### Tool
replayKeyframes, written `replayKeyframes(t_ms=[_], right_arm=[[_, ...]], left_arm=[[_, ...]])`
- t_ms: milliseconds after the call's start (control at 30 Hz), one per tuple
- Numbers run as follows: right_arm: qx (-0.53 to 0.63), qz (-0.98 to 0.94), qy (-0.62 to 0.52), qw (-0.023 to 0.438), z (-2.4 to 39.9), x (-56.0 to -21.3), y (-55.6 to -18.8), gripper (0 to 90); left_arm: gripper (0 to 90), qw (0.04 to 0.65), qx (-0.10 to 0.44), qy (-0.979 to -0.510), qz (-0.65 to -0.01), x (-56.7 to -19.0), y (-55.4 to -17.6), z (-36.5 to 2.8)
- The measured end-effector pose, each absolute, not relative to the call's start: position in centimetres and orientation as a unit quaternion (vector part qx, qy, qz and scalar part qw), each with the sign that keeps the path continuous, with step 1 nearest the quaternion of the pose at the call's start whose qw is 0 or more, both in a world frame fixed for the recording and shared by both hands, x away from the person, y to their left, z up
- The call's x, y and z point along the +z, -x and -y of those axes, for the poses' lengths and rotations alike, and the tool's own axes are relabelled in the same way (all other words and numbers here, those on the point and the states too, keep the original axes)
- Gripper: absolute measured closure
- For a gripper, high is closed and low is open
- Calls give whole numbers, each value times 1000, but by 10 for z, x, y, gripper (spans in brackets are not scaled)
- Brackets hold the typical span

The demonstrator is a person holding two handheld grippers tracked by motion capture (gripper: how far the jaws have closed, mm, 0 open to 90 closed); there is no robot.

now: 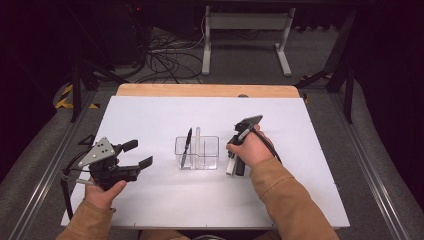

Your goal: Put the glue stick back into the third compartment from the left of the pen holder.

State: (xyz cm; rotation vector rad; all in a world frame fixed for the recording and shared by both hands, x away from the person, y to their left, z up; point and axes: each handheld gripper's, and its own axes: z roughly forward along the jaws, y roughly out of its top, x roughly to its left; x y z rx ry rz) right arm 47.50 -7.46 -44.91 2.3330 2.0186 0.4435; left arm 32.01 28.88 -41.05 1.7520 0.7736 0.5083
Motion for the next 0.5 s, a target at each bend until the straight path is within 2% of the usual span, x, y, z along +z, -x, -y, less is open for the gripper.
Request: replayKeyframes(t_ms=[500], right_arm=[[154,-638,-755,9,78,-447,-473,671]], left_arm=[[218,550,214,-738,-328,-410,-320,-289]])
